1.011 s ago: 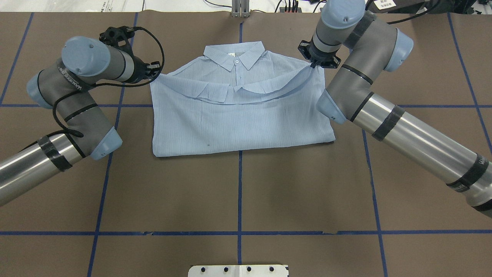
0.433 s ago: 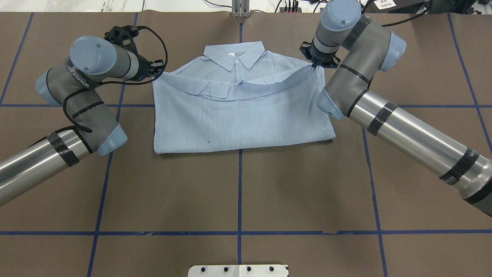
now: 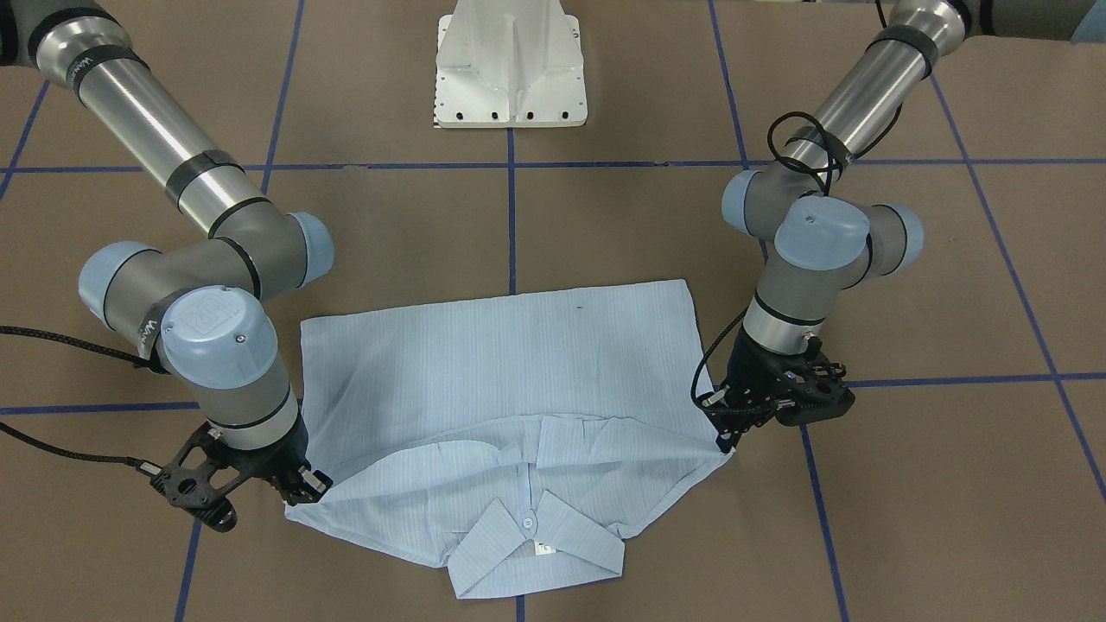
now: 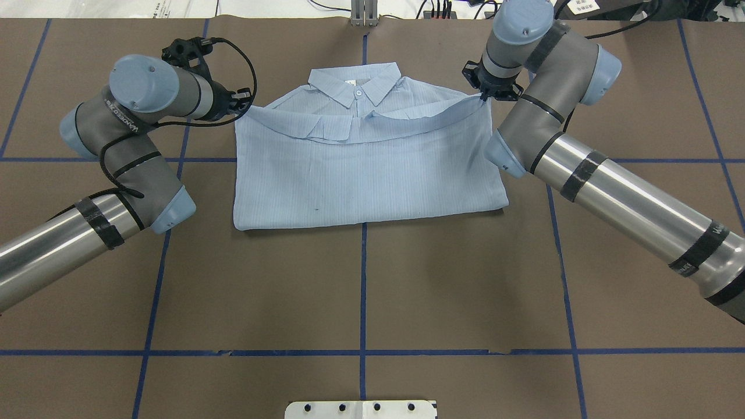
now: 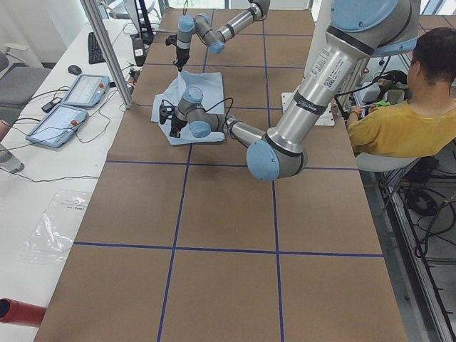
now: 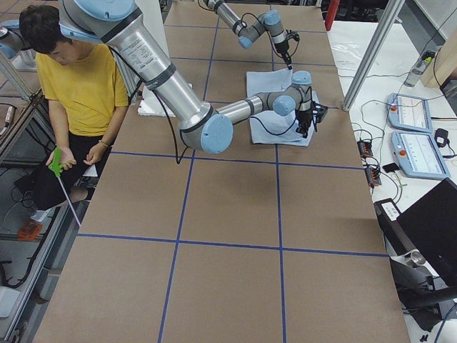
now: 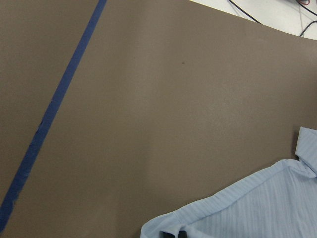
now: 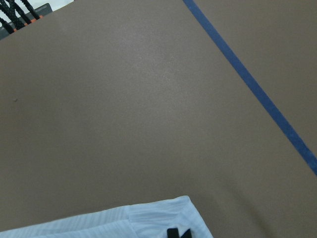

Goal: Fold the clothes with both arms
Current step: 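Release the hem near the collar with both grippers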

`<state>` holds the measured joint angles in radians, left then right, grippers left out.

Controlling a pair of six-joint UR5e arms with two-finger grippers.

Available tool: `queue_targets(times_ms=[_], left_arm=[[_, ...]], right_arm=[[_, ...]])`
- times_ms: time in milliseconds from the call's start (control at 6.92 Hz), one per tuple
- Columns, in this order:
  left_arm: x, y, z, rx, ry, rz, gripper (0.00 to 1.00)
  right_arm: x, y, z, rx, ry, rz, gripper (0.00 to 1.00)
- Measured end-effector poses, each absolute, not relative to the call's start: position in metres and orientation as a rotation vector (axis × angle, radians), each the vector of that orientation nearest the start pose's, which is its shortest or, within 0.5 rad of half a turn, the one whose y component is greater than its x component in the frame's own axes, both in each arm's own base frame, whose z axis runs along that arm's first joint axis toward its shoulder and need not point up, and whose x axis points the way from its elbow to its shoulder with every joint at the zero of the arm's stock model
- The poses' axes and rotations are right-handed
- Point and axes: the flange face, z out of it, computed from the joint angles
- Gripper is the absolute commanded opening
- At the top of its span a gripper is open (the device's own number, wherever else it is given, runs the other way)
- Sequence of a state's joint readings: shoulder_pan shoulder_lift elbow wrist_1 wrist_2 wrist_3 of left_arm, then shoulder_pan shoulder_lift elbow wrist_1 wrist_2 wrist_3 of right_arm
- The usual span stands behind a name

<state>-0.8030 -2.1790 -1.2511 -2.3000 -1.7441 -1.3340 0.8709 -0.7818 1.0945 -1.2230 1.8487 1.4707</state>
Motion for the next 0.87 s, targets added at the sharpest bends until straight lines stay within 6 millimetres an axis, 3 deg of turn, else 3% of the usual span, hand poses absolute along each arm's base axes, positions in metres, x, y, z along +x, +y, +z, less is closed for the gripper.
queue_targets(times_ms=[144, 289, 433, 578, 867], left_arm=[[0.442, -0.625, 0.369, 0.37, 0.961, -0.43, 0.18], [0.442, -0.626, 0.372, 0.373, 0.952, -0.434, 0.21], [0.442, -0.626, 0.375, 0.372, 0.944, -0.437, 0.26], [0.441, -0.626, 0.377, 0.373, 0.941, -0.436, 0.34], [0.438, -0.626, 0.38, 0.379, 0.942, -0.432, 0.35]], right_arm=[[-0.442, -0.69, 0.358, 0.07, -0.715, 0.647, 0.0], [-0.442, -0.69, 0.359, 0.07, -0.712, 0.647, 0.9], [-0.443, -0.689, 0.36, 0.07, -0.711, 0.647, 1.0], [-0.444, -0.69, 0.358, 0.071, -0.713, 0.647, 1.0], [-0.436, -0.694, 0.347, 0.079, -0.734, 0.656, 1.0]])
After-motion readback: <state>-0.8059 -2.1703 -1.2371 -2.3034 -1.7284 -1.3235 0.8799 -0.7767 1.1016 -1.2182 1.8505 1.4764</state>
